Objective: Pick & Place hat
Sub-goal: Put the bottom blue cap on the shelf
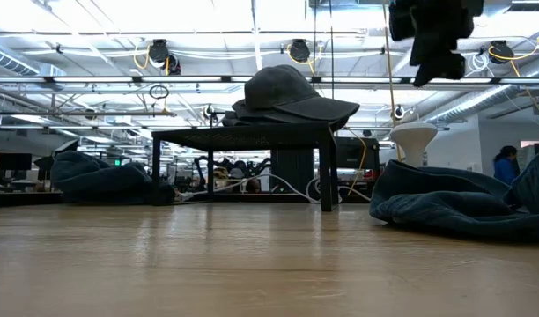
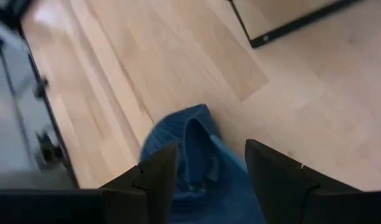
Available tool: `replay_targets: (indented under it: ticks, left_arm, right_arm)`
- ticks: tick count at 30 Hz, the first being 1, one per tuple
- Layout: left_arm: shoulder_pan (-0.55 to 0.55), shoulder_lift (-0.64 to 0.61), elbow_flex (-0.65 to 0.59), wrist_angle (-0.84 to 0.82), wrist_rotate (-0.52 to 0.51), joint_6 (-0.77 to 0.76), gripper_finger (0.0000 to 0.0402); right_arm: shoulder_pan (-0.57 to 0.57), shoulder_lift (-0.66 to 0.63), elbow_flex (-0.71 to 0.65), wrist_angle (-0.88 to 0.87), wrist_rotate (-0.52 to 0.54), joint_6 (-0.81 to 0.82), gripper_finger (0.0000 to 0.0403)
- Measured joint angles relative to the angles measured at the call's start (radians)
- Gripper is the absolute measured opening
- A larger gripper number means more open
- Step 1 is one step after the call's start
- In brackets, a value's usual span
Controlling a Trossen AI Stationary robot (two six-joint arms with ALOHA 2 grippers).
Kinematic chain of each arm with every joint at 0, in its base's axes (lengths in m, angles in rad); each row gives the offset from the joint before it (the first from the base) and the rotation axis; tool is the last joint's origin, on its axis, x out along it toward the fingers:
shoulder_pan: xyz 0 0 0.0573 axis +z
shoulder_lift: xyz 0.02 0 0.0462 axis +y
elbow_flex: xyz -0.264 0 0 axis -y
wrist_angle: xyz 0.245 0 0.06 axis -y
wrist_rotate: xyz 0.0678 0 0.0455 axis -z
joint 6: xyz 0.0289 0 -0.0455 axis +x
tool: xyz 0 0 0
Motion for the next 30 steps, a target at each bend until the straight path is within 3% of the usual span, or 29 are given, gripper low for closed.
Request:
replay_targets:
  ticks: [5, 10, 19, 30]
  left_arm:
    - [-0.012, 0.000, 0.000, -0.012, 0.000, -0.013, 0.0259]
    - [-0.027, 0.000, 0.000, -0.013, 0.000, -0.033, 0.0270]
    - [-0.047, 0.000, 0.000, -0.013, 0.051, -0.039, 0.0258]
    - [-0.047, 0.000, 0.000, -0.045, 0.050, -0.035, 0.0254]
  right_arm:
    - [0.000, 0.065, 0.110, -0.111, -0.001, -0.257, 0.0180]
    - [0.000, 0.096, 0.137, -0.217, -0.003, -0.449, 0.0180]
    - [0.000, 0.120, 0.040, -0.241, -0.011, -0.586, 0.0180]
    - [-0.001, 0.201, -0.107, -0.077, -0.057, -0.639, 0.0180]
